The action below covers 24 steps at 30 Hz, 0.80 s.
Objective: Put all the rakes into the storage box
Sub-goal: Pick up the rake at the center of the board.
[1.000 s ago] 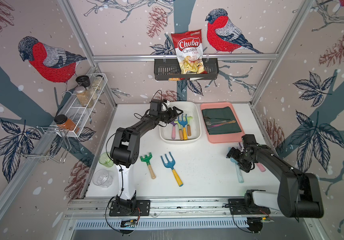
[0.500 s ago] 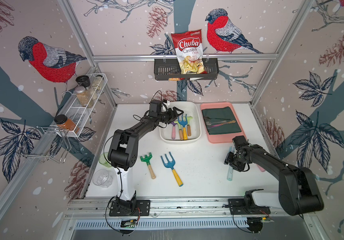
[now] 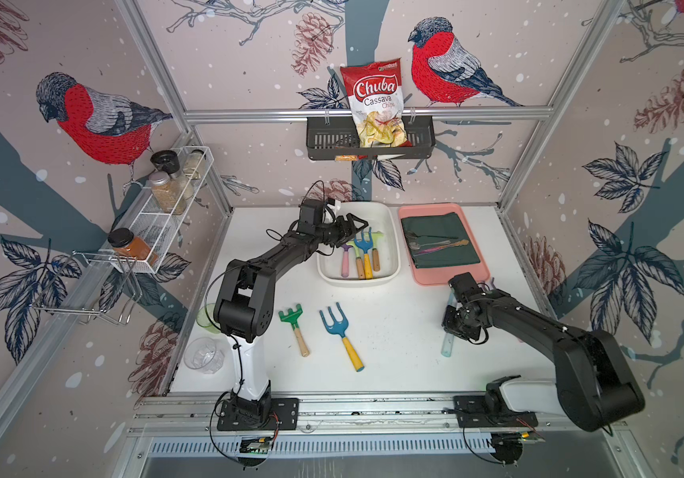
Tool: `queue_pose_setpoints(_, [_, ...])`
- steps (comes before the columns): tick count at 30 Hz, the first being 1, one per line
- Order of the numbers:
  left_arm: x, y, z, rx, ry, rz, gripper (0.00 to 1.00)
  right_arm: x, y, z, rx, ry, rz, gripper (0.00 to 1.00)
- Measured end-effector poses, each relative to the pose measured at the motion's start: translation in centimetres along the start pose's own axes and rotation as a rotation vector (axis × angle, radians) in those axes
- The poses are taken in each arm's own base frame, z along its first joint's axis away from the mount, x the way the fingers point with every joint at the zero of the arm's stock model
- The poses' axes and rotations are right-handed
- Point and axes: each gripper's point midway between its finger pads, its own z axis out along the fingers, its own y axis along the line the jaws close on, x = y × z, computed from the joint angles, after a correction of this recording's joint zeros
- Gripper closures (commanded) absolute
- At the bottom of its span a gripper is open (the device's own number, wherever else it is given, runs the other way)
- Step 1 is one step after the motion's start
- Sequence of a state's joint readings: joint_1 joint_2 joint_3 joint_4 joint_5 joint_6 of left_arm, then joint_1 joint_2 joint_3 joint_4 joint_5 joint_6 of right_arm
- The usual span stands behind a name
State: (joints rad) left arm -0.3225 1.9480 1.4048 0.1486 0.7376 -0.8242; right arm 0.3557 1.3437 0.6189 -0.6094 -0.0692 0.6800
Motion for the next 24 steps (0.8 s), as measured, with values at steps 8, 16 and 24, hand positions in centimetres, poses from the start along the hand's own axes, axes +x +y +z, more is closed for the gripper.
queue_pose_setpoints(8, [2.2,-2.6,0.8,0.046,0.053,0.022,0.17,-0.6,5.2,-4.8,-0.157,-0.022,-0.109,0.84])
queue_pose_setpoints(16, [6.3,-6.0,3.0,0.088,0.133,0.040,0.17,-3.8,9.8,-9.1,-0.276,-0.098,-0.210,0.84])
queue_pose_setpoints(24, [9.7,-7.9,5.0,0.126,0.185,0.031,0.20,-6.1,14.2,-12.1,-0.389,-0.130,-0.336,0.83])
